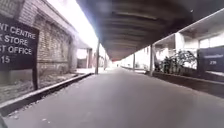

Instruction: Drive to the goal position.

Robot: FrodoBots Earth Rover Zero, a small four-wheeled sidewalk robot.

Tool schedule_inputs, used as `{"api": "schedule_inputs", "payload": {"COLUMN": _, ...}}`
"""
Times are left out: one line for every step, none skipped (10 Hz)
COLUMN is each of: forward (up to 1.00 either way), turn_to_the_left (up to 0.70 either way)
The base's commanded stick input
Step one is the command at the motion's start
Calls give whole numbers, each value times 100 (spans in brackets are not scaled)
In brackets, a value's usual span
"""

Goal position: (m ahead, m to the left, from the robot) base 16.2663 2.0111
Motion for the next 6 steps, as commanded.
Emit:
{"api": "schedule_inputs", "payload": {"forward": 70, "turn_to_the_left": 0}}
{"api": "schedule_inputs", "payload": {"forward": 70, "turn_to_the_left": 0}}
{"api": "schedule_inputs", "payload": {"forward": 70, "turn_to_the_left": 0}}
{"api": "schedule_inputs", "payload": {"forward": 70, "turn_to_the_left": 0}}
{"api": "schedule_inputs", "payload": {"forward": 70, "turn_to_the_left": 0}}
{"api": "schedule_inputs", "payload": {"forward": 70, "turn_to_the_left": 0}}
